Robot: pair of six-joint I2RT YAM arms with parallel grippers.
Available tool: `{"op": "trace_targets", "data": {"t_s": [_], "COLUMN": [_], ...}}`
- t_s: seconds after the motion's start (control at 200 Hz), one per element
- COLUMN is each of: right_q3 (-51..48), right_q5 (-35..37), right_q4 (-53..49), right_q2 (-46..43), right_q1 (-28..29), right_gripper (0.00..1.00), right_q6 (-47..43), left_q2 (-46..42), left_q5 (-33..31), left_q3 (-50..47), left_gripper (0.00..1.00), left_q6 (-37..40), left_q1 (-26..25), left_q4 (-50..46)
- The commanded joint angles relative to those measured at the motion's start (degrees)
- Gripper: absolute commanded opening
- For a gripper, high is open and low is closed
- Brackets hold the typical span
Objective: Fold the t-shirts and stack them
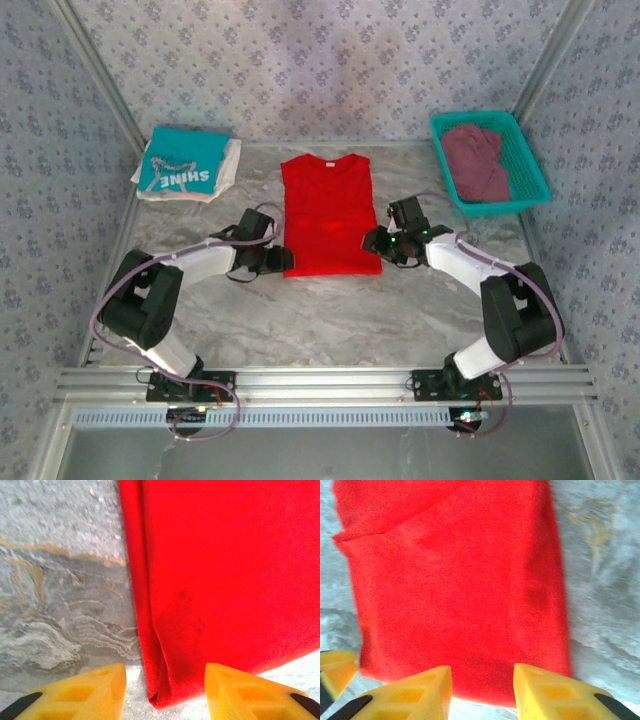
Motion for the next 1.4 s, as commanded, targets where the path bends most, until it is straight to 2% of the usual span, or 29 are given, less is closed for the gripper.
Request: {"op": "trace_targets", "data": {"t_s": [0.0, 0.165, 0.28, 0.43, 0.585, 0.854, 1.019, 1.069, 1.184, 1.269, 1.394], "right_q3": [-3.06, -2.87, -2.92, -3.78, -4.55, -3.21, -2.91, -2.96, -3.97, -4.73, -5.19], "right_q5": [2.16, 2.24, 2.8, 2.77, 2.35, 1.2, -0.76, -2.64, -3.75, -3.86, -4.42], "right_q4": [-2.35, -2.11, -1.76, -1.2, -0.36, 0.95, 2.25, 2.73, 3.69, 3.9, 4.35], "right_q2": [0.7, 1.74, 1.77, 2.79, 3.32, 6.09, 6.63, 6.65, 5.82, 5.63, 6.52], "right_q1": [-0.84, -1.17, -1.27, -1.46, -1.64, -1.36, -0.9, -0.69, 0.47, 0.82, 1.59], "right_gripper": [0.41, 0.41, 0.41, 0.42, 0.42, 0.41, 0.28, 0.29, 0.39, 0.39, 0.33], "right_q6": [-0.37, -1.11, -1.28, -1.09, -1.01, -2.74, -2.05, -1.22, 0.03, 0.44, 0.82], "left_q2": [0.51, 3.77, 4.53, 3.79, 1.71, -0.56, -0.66, -0.62, -0.37, -0.01, 0.26], "left_q5": [3.07, 3.79, 4.22, 2.61, -0.31, -1.51, -1.85, -1.84, -1.8, -1.73, -1.58], "left_q3": [-1.51, -0.05, 0.18, -0.06, -1.13, -2.71, -3.25, -3.33, -3.45, -3.59, -3.69], "left_gripper": [0.45, 0.44, 0.36, 0.12, 0.0, 0.0, 0.0, 0.0, 0.0, 0.0, 0.0], "left_q6": [-0.72, -1.36, -1.71, -1.95, -2.04, -1.86, -2.19, -2.22, -2.21, -2.37, -2.39], "left_q1": [-0.4, -1.82, -2.17, -2.18, -1.52, 0.24, 1.07, 1.15, 1.13, 1.16, 1.16], "left_q4": [-1.09, 0.63, 2.03, 2.17, 1.59, 0.76, 0.52, 0.75, 1.02, 1.54, 1.73]}}
